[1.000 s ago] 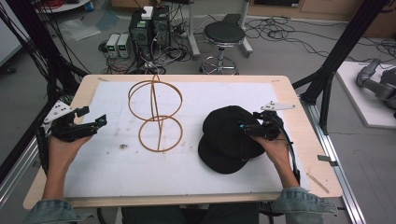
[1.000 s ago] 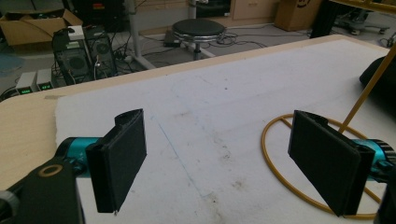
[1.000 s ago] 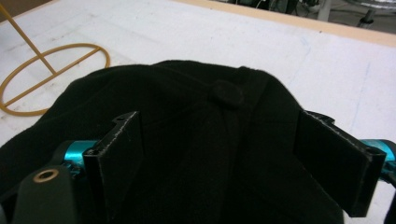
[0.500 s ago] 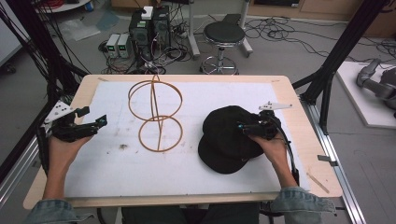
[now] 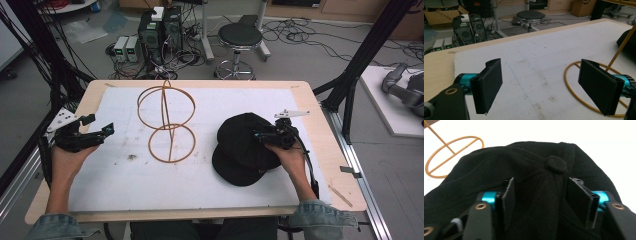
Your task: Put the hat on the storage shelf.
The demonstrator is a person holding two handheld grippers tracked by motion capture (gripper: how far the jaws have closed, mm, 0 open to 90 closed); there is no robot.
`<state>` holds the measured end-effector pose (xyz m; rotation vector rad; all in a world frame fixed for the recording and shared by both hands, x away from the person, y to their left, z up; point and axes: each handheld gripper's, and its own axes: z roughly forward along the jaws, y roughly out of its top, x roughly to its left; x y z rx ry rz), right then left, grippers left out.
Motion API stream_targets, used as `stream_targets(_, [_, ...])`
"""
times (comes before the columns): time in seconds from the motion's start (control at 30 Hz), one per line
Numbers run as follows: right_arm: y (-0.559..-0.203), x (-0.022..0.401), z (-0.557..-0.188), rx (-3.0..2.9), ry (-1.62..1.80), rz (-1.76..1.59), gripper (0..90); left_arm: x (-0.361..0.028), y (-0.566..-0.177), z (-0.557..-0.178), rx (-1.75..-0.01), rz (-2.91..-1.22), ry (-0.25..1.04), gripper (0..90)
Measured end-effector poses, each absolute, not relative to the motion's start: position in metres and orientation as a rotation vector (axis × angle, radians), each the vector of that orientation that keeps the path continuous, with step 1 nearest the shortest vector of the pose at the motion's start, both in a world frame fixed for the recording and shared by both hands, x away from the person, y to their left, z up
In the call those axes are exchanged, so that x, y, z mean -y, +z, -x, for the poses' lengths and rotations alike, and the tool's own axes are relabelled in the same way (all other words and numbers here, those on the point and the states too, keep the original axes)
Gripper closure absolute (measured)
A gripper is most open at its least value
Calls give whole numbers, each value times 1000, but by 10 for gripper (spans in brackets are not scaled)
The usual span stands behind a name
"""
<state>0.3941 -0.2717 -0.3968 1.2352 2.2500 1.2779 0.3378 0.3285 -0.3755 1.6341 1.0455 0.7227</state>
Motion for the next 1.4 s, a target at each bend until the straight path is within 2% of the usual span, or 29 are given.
stream_targets(0.2, [-397, 272, -394, -2245, 1271, -1248, 521, -329, -376, -338, -1045, -1634, 722, 197])
stream_targets(0.37, [-396, 271, -393, -2231, 1253, -1240, 628, -329, -375, -338, -1041, -1635, 720, 197])
stream_targets(0.77, [-395, 268, -391, -2211, 1212, -1215, 752, -330, -375, -337, -1041, -1635, 723, 197])
stream_targets(0.97, [-391, 269, -388, -2180, 1236, -1195, 788, -331, -375, -337, -1042, -1633, 724, 198])
stream_targets(1.4, [-377, 272, -379, -2089, 1349, -1137, 806, -333, -374, -337, -1043, -1624, 727, 197])
